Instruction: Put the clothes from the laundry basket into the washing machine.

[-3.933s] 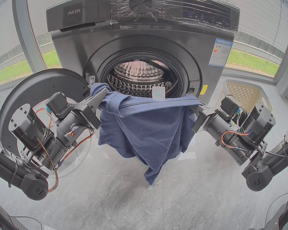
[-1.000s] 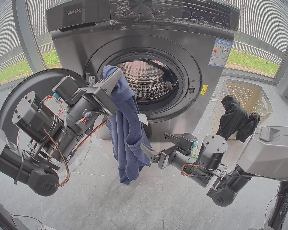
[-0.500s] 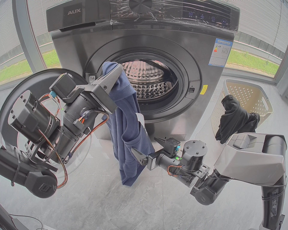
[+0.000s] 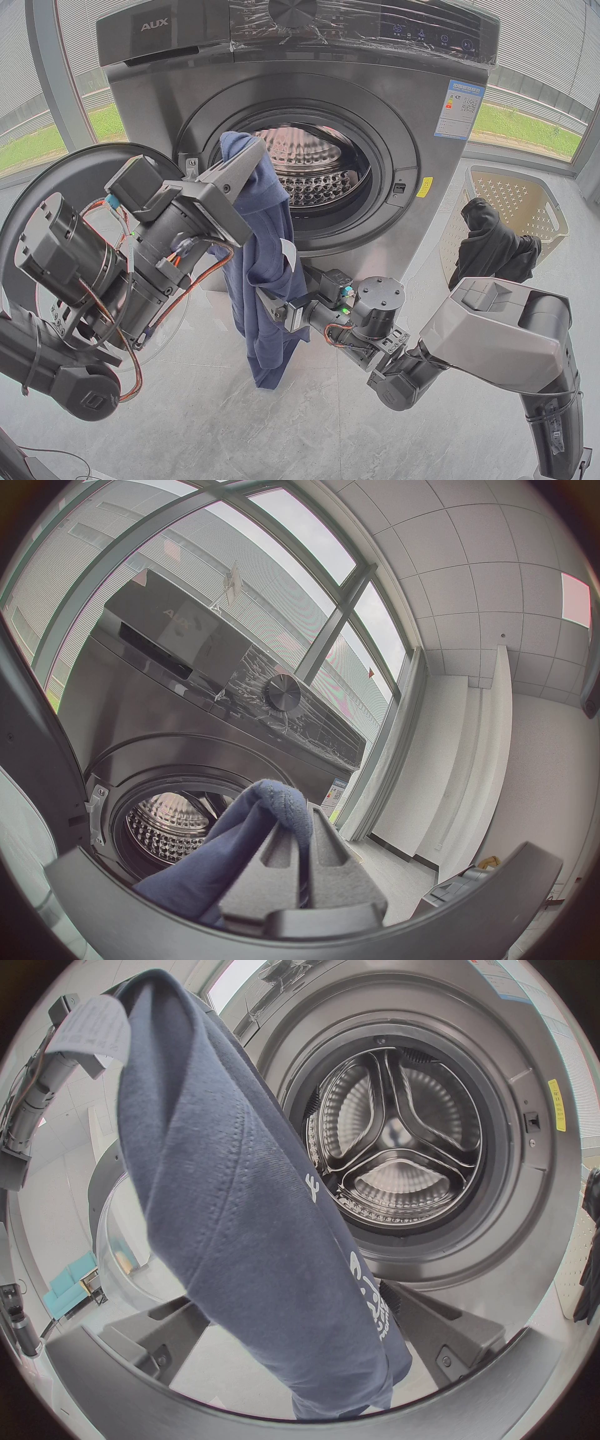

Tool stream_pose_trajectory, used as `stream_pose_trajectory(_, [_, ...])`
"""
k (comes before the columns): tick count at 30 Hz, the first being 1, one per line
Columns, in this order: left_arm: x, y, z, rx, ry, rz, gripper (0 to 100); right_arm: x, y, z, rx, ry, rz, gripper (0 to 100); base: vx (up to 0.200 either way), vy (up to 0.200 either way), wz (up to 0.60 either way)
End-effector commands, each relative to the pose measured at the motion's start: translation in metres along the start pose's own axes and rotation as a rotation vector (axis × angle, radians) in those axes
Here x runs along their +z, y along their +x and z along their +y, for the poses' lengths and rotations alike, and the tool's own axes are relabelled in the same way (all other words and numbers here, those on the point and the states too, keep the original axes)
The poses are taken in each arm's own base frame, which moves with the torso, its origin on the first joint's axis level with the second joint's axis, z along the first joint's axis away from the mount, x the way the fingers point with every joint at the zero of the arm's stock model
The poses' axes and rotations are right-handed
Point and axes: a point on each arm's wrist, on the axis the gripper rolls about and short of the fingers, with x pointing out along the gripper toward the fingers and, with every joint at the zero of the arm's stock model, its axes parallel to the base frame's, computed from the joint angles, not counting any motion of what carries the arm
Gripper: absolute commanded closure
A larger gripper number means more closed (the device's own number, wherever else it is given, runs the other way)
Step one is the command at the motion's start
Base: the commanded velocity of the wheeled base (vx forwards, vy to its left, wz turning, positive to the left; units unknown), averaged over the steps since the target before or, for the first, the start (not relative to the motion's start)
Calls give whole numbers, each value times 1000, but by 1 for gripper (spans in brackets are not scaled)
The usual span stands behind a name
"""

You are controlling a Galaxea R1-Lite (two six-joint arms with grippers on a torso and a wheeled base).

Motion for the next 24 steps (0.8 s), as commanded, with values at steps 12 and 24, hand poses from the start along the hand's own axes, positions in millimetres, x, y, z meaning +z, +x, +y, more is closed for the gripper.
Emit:
stream_pose_trajectory(12, [8, 0, -2, -5, 1, -22, 100, -26, 22, 0, -1, 2, -24, 100, 0, 0, 0])
stream_pose_trajectory(24, [10, -1, 11, 36, 25, -20, 100, 7, 1, -34, -81, -9, -29, 100, 0, 0, 0])
